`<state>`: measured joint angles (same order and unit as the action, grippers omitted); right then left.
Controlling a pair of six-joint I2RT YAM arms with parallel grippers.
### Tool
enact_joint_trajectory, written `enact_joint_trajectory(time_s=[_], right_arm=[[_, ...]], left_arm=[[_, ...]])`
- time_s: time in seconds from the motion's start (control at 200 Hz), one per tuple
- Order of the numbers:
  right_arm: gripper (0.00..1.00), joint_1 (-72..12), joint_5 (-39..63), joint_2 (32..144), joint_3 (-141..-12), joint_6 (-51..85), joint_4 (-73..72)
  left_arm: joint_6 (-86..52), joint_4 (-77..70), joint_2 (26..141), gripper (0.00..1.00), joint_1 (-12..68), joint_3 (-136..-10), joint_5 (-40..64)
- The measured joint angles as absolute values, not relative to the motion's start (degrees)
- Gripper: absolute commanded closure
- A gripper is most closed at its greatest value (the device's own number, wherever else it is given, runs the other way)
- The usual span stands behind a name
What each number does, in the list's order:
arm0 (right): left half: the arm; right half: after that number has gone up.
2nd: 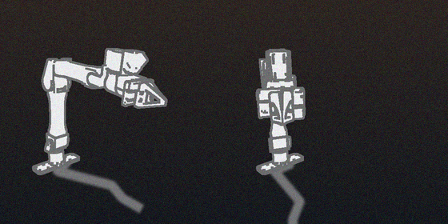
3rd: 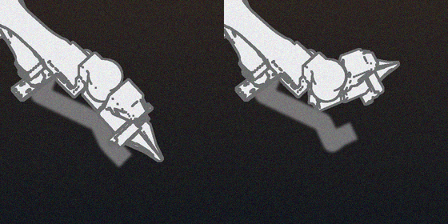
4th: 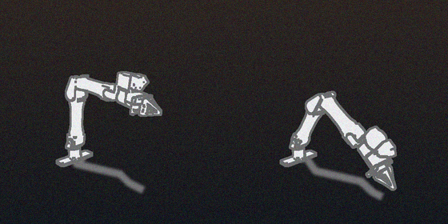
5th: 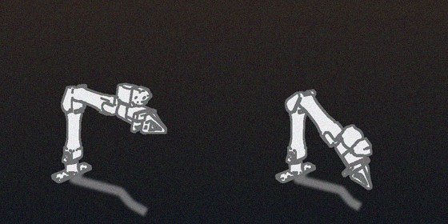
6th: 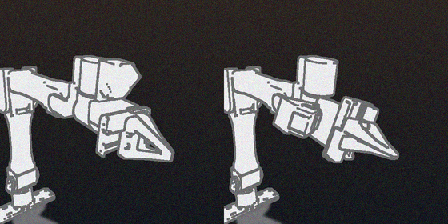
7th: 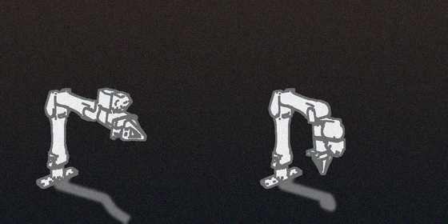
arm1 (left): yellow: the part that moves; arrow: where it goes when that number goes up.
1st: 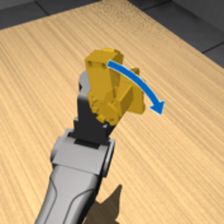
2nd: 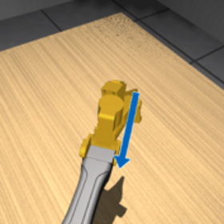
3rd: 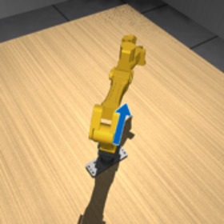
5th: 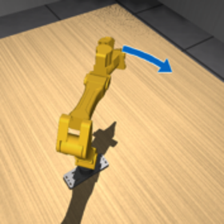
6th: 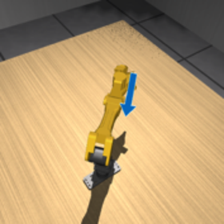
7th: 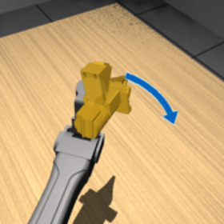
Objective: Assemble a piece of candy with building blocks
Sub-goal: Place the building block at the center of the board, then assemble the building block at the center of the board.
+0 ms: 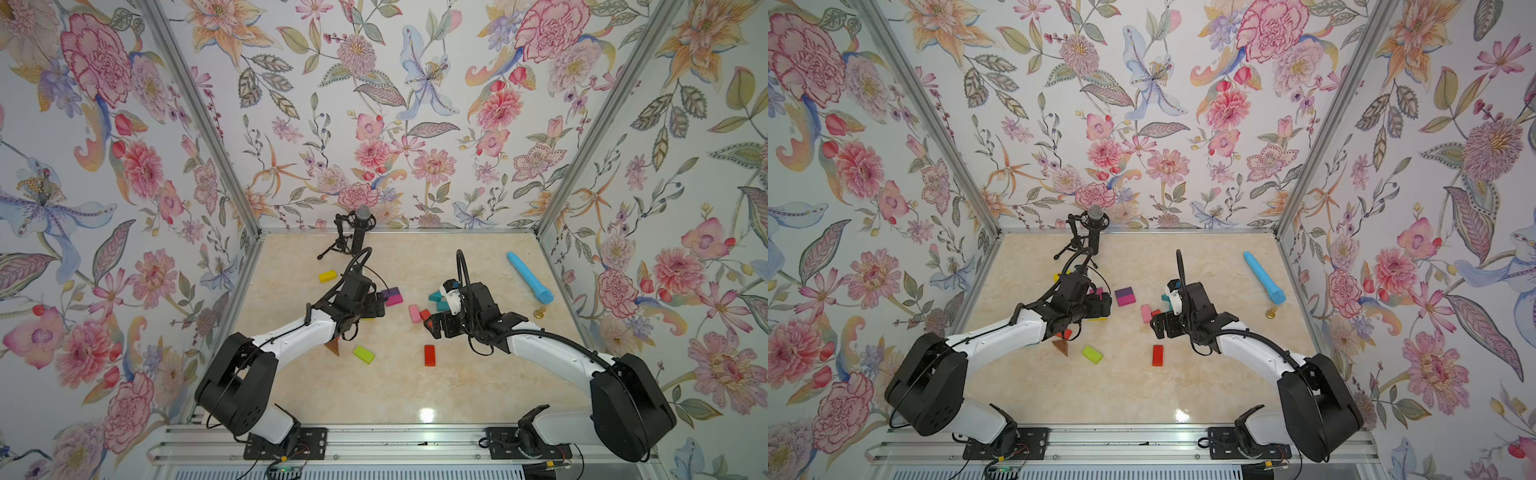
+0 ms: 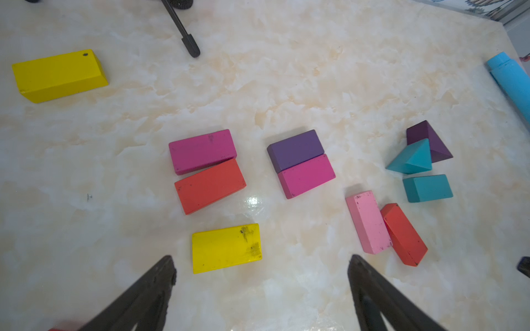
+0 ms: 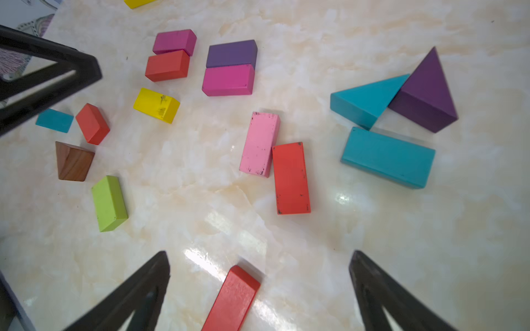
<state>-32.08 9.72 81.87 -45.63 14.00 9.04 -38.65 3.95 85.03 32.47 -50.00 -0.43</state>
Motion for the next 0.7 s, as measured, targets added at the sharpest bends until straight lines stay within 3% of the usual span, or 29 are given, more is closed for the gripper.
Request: enact_joint_trajectory(time_s=[0.29, 0.45, 0.701], right_arm=[[0.02, -34.5, 6.5, 98.1, -63.0, 11.6, 12.4], [0.14, -35.4, 5.1, 104.0, -67.8, 9.5, 13.6], [0.21, -36.7, 2.4, 110.9, -71.7, 5.9, 17.8]], left_arm=[[-37.2, -0.8, 82.6, 0.01, 28.4, -40.9, 6.8], [-36.6, -1.8, 81.9, 0.01, 23.8, -39.8, 8.8], [-36.4, -4.9, 81.5, 0.01, 22.6, -38.6, 10.6]])
